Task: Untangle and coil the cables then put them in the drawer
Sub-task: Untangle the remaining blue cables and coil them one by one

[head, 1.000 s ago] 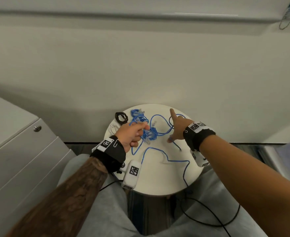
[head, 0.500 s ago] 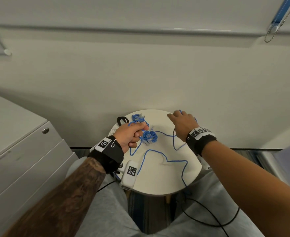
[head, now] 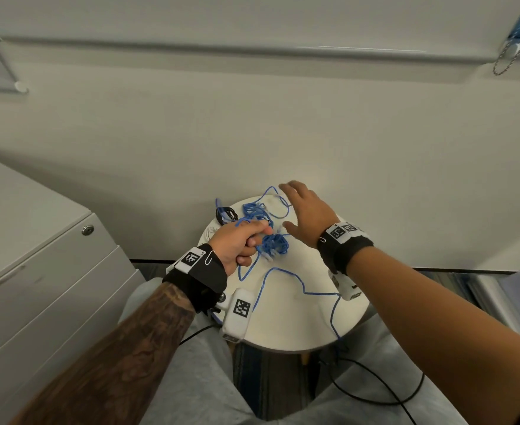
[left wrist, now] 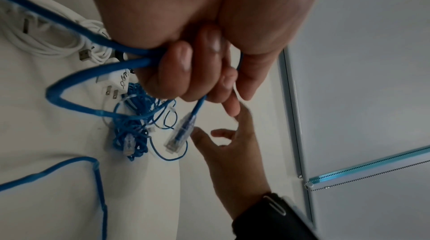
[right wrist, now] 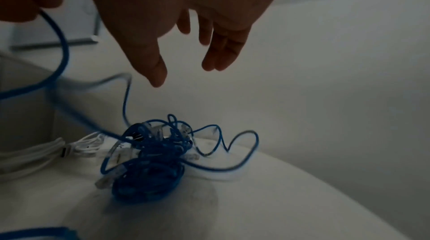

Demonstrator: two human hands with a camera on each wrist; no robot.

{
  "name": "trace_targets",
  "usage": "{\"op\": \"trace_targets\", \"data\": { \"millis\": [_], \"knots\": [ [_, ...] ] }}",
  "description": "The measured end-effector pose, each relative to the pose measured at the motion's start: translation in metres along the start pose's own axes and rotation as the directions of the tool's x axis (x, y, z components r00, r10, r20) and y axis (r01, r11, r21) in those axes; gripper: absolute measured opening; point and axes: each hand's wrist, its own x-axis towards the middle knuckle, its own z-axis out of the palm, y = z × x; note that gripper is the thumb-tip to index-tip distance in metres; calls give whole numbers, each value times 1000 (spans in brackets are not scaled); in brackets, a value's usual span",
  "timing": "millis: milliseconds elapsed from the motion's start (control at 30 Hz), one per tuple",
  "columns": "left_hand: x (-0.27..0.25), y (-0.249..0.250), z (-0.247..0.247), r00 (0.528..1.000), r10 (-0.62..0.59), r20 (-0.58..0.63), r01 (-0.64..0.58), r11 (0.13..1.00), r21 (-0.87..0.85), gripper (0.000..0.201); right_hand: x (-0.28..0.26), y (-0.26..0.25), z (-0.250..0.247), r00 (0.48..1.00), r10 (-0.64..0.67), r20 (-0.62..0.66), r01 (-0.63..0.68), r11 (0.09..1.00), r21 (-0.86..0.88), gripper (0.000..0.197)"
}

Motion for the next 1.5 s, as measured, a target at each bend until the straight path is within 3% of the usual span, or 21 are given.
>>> {"op": "trace_targets", "data": {
  "millis": [133,200,233,300,367,533,667,733,800,867,933,1000,1133,1267,1400,1500],
  "knots": [
    [-6,7,-3,1000,4,10,-4,1000,-26,25,-16,13,3,984,106,140,-116,991,68,40],
    [-10,12,-1,999,11,36,-9,998,-56,25,-27,8,-1,982,118,145,-149,963,224,30],
    [-12,15,0,998,11,62,-6,996,-87,26,-32,1,-6,983,112,149,-159,922,354,28],
    [-15,21,4,992,11,123,10,985,-173,29,-40,-18,-17,976,79,202,-194,738,646,27],
    [-16,28,8,987,28,161,12,971,-241,33,-49,-35,-28,959,42,280,-255,559,789,25],
    [-26,40,13,974,47,223,14,964,-265,35,-66,-46,-47,959,-7,282,-239,510,826,13],
    [-32,38,4,979,65,192,-32,985,-170,38,-71,-53,-57,977,69,200,-210,180,961,16],
    [-33,34,0,986,102,133,-82,986,-144,35,-73,-54,-68,978,123,167,-180,108,978,14],
    [-36,30,-7,983,92,159,-81,994,-79,31,-74,-52,-82,974,171,149,-178,166,970,20],
    [-43,27,-9,957,23,289,-30,999,22,36,-78,-50,-95,976,157,151,-186,239,953,25],
    [-48,26,-6,929,-20,370,1,999,53,54,-81,-51,-102,974,105,200,-219,230,948,27],
    [-50,28,0,935,20,354,-44,997,59,61,-83,-57,-104,971,51,232,-238,247,939,27],
    [-54,30,7,932,130,339,-146,989,22,22,-84,-62,-102,974,53,222,-225,381,897,22],
    [-58,27,5,910,154,384,-182,982,39,9,-84,-55,-101,978,156,137,-196,467,862,6],
    [-63,22,7,866,130,482,-149,989,1,16,-83,-48,-104,974,196,116,-194,451,871,10],
    [-59,22,11,927,213,308,-216,976,-26,14,-82,-44,-104,978,193,76,-176,579,796,8]
  ]
}}
